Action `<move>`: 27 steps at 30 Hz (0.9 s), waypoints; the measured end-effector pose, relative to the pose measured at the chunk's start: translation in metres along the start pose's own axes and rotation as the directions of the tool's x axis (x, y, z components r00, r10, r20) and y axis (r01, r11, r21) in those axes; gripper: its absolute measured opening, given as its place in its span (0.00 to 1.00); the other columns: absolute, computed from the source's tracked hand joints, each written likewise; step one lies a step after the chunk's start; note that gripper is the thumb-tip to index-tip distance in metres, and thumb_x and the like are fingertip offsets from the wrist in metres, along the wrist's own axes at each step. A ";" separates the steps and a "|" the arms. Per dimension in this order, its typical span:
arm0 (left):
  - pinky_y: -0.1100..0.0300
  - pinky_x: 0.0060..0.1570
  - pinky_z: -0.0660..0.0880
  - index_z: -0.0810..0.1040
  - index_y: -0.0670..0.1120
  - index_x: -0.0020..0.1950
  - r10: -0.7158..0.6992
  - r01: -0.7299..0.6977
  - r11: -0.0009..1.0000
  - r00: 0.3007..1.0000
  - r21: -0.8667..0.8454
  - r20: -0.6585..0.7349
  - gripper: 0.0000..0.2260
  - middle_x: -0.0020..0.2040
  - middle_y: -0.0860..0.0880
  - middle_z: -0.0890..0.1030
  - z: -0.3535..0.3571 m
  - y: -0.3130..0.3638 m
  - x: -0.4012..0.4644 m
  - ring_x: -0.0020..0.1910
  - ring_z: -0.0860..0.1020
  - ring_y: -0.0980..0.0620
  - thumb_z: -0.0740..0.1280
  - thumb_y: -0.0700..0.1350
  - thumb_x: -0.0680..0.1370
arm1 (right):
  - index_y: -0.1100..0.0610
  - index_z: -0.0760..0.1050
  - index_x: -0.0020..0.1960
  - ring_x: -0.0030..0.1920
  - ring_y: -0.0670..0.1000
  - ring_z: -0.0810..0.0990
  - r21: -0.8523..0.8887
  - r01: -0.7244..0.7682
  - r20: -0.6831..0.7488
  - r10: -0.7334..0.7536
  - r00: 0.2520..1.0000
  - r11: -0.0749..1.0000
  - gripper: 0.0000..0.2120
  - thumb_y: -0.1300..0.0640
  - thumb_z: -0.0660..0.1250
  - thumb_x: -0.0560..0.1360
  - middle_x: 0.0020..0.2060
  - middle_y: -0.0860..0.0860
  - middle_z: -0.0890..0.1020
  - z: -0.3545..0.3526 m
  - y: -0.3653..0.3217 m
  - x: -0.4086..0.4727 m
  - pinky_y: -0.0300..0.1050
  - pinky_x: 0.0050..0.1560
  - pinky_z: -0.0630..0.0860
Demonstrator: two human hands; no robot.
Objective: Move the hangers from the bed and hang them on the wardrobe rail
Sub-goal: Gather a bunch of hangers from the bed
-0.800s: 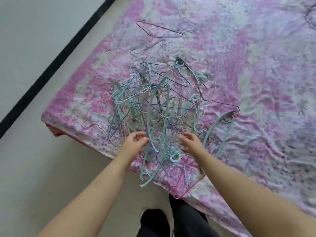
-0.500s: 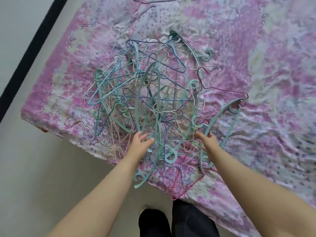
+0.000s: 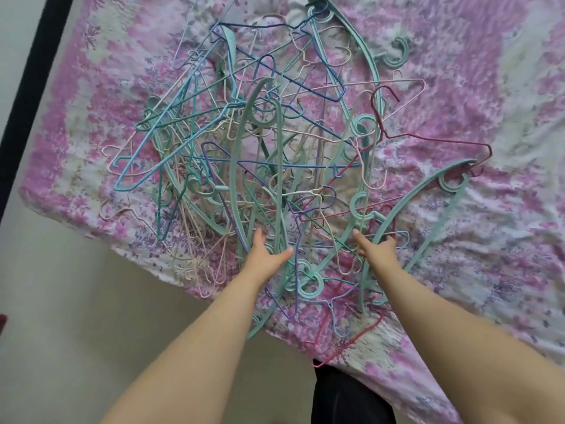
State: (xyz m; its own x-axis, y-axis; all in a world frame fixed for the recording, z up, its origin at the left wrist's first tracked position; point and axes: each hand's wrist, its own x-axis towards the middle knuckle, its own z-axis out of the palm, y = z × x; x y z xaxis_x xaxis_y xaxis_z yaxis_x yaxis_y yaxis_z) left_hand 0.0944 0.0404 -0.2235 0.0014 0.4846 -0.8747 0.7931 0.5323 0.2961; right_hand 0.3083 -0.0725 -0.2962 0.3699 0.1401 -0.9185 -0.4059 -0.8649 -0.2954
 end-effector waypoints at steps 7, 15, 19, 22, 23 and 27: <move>0.43 0.67 0.61 0.50 0.50 0.78 -0.112 0.168 0.863 0.983 0.477 -0.144 0.48 0.73 0.39 0.60 0.026 0.020 0.022 0.73 0.57 0.37 0.61 0.75 0.67 | 0.62 0.51 0.75 0.70 0.64 0.62 -0.428 0.027 -0.085 -0.070 0.994 0.903 0.51 0.32 0.68 0.67 0.74 0.60 0.54 0.033 -0.001 0.004 0.60 0.64 0.67; 0.43 0.72 0.59 0.46 0.46 0.78 -0.216 0.213 0.961 0.976 0.175 0.001 0.52 0.78 0.44 0.56 0.011 0.021 0.045 0.76 0.55 0.39 0.70 0.68 0.67 | 0.64 0.44 0.76 0.72 0.61 0.60 0.099 -0.238 -0.231 0.255 0.939 0.966 0.58 0.31 0.69 0.65 0.75 0.61 0.54 0.040 -0.031 0.014 0.57 0.61 0.65; 0.43 0.70 0.60 0.54 0.44 0.77 -0.171 0.184 0.964 0.982 0.191 -0.083 0.50 0.76 0.44 0.61 0.014 0.020 0.036 0.75 0.55 0.39 0.70 0.69 0.66 | 0.64 0.53 0.75 0.63 0.60 0.73 0.235 -0.214 -0.062 0.234 0.970 0.948 0.59 0.29 0.71 0.60 0.67 0.58 0.70 0.028 -0.029 0.010 0.55 0.58 0.71; 0.45 0.69 0.60 0.55 0.43 0.75 -0.087 0.109 0.971 0.990 0.212 -0.111 0.51 0.73 0.42 0.65 0.014 0.023 0.021 0.73 0.60 0.39 0.69 0.71 0.64 | 0.60 0.66 0.71 0.56 0.56 0.78 0.294 -0.171 0.107 0.145 0.984 0.940 0.49 0.32 0.73 0.61 0.62 0.55 0.75 0.016 -0.028 -0.001 0.55 0.53 0.75; 0.45 0.70 0.61 0.52 0.43 0.76 -0.079 0.090 0.982 0.994 0.168 -0.072 0.54 0.75 0.43 0.63 0.011 0.025 0.015 0.73 0.61 0.40 0.69 0.72 0.62 | 0.59 0.66 0.71 0.51 0.54 0.80 0.320 -0.165 0.148 0.123 0.981 0.933 0.45 0.34 0.73 0.63 0.58 0.54 0.76 0.013 -0.029 -0.007 0.50 0.46 0.76; 0.47 0.70 0.61 0.38 0.44 0.78 -0.048 0.049 0.996 0.999 0.081 -0.010 0.66 0.78 0.42 0.56 -0.002 0.033 -0.016 0.74 0.61 0.41 0.65 0.78 0.54 | 0.55 0.76 0.63 0.38 0.50 0.82 0.378 -0.143 0.293 0.028 0.956 0.915 0.26 0.39 0.68 0.72 0.38 0.52 0.78 0.000 -0.044 -0.041 0.40 0.32 0.73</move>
State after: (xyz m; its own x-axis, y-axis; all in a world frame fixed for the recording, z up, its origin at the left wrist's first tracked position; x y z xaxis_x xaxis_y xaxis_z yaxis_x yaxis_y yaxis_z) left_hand 0.1193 0.0520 -0.1990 -0.0429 0.4657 -0.8839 0.8390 0.4972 0.2213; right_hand 0.3105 -0.0401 -0.2453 0.0970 0.2506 -0.9632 -0.7399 -0.6291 -0.2381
